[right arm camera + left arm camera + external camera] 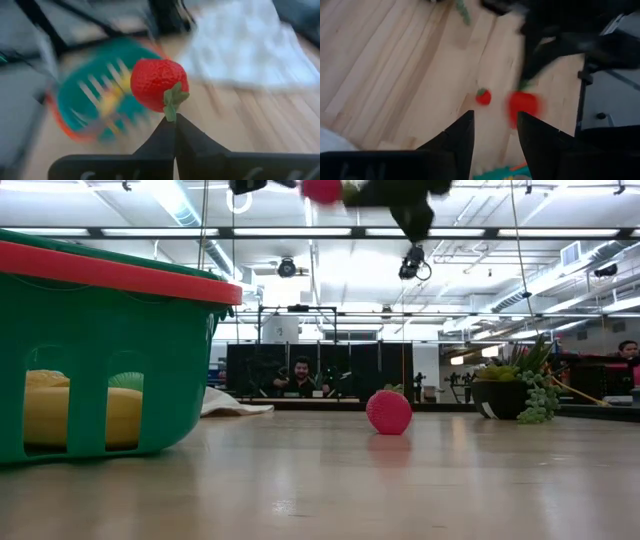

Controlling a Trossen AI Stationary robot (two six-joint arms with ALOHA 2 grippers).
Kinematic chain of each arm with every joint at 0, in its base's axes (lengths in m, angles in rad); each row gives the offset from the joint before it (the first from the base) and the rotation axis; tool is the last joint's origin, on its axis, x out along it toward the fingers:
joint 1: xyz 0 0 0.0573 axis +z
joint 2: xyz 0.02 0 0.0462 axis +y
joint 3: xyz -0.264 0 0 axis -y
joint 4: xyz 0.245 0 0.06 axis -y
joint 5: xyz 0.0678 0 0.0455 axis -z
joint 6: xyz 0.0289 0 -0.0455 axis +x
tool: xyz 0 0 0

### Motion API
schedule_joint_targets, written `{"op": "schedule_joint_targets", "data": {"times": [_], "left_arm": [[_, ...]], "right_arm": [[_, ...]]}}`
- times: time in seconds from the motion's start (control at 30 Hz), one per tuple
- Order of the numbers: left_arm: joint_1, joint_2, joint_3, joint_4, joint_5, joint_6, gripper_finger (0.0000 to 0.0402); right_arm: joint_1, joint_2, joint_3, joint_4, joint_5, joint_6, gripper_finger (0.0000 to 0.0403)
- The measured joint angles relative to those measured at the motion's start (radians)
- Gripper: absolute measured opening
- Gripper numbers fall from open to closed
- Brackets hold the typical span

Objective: Pick and placing Produce into tupperware
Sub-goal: Put the top red strawberry into the blue basket

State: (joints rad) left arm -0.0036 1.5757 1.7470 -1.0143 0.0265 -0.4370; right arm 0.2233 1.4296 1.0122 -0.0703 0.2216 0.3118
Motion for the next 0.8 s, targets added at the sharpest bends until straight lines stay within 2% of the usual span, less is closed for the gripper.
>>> {"op": "schedule_joint_targets", "data": {"times": [0.1,0.3,0.5,0.67,0.8], "left_arm": [[-0.010,0.000,0.000,-0.078,0.000,-0.045,0.0144],[-0.066,0.000,0.000,-0.264,0.001,-0.116,0.0128],[-0.104,0.000,0.000,-0.290,0.001,-0.185,0.0130],[-0.108,0.000,0.000,-0.330,0.001,-0.233,0.0146],[-0.108,0.000,0.000,-0.336,0.000,-0.234,0.0156]], "right_arm": [[0.043,0.020,0.001,0.110,-0.013,-0.023,0.0000],[0.108,0.170,0.076,0.121,-0.044,-0.038,0.0000],[0.135,0.404,0.389,0.070,-0.141,-0.133,0.0000],[0.137,0.594,0.707,-0.206,-0.170,-0.193,0.0000],[0.138,0.723,0.909,-0.378,-0.178,-0.268,0.0000]]}}
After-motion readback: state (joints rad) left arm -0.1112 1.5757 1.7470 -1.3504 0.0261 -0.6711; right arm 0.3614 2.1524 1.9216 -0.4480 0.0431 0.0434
